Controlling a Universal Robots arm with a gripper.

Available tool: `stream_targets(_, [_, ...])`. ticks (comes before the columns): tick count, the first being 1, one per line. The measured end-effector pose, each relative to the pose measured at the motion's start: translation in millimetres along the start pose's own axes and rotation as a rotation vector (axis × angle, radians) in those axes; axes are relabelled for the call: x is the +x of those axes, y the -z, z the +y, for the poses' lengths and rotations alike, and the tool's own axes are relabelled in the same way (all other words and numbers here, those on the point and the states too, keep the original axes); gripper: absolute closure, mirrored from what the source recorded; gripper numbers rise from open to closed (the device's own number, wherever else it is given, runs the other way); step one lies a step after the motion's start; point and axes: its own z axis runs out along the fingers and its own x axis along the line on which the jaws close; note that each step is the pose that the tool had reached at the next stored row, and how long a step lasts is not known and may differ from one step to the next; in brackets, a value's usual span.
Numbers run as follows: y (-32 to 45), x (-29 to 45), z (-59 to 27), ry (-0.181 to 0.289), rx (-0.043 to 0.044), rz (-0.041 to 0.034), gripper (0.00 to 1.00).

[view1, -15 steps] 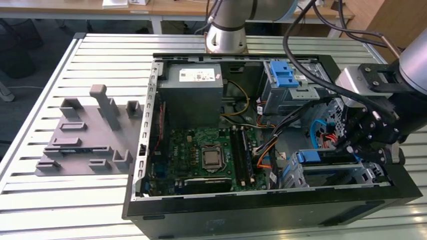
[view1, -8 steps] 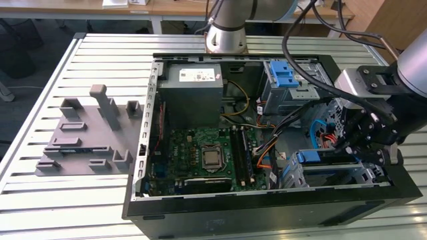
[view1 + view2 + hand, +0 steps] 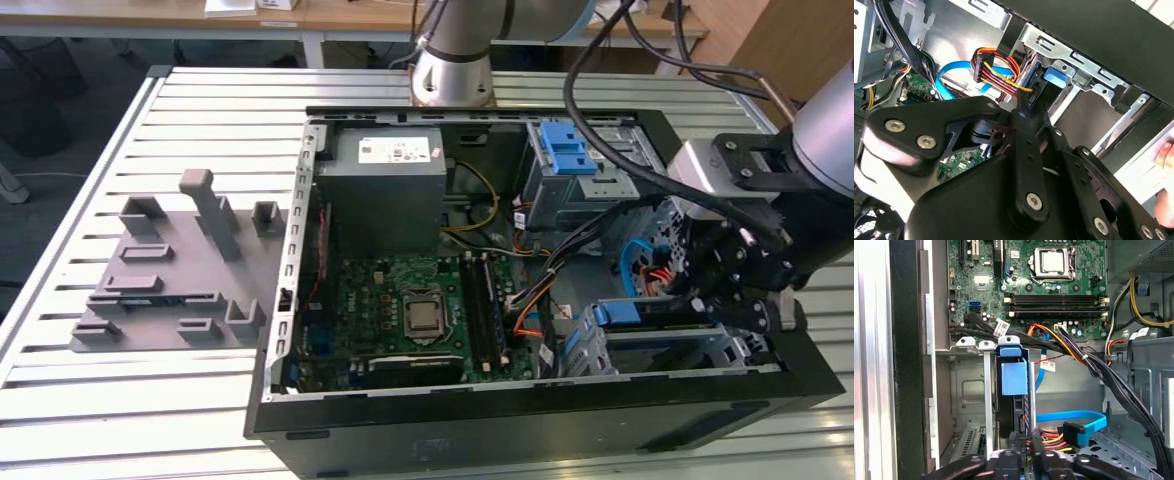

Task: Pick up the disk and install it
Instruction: 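Insert the first disk wire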

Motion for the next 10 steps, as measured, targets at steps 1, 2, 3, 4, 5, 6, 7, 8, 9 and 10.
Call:
stream_targets(1, [1.8,-0.2,0.0,0.0,0.0,-0.0004,0.76])
stream_targets(2, [4.0,-0.4,0.0,0.0,0.0,-0.0003,0.76])
stream_targets(3, [6.7,-0.6,0.1,0.0,0.0,-0.0001,0.76])
stream_targets(4, [8.8,-0.9,0.1,0.0,0.0,-0.0002,0.76])
stream_targets(5, [10.2,-1.0,0.1,0.0,0.0,-0.0001,0.76])
stream_targets(6, [10.5,-1.0,0.1,0.0,0.0,-0.0001,0.76])
stream_targets(7, [10.4,-1.0,0.1,0.0,-0.0001,-0.0001,0.76])
stream_targets(8, [10.4,-1.0,0.1,0.0,0.0,0.0001,0.77])
stream_targets(9, [10.5,-1.0,0.1,0.0,0.0,0.0002,0.77])
stream_targets(10, [10.6,-1.0,0.1,0.0,0.0,0.001,0.84])
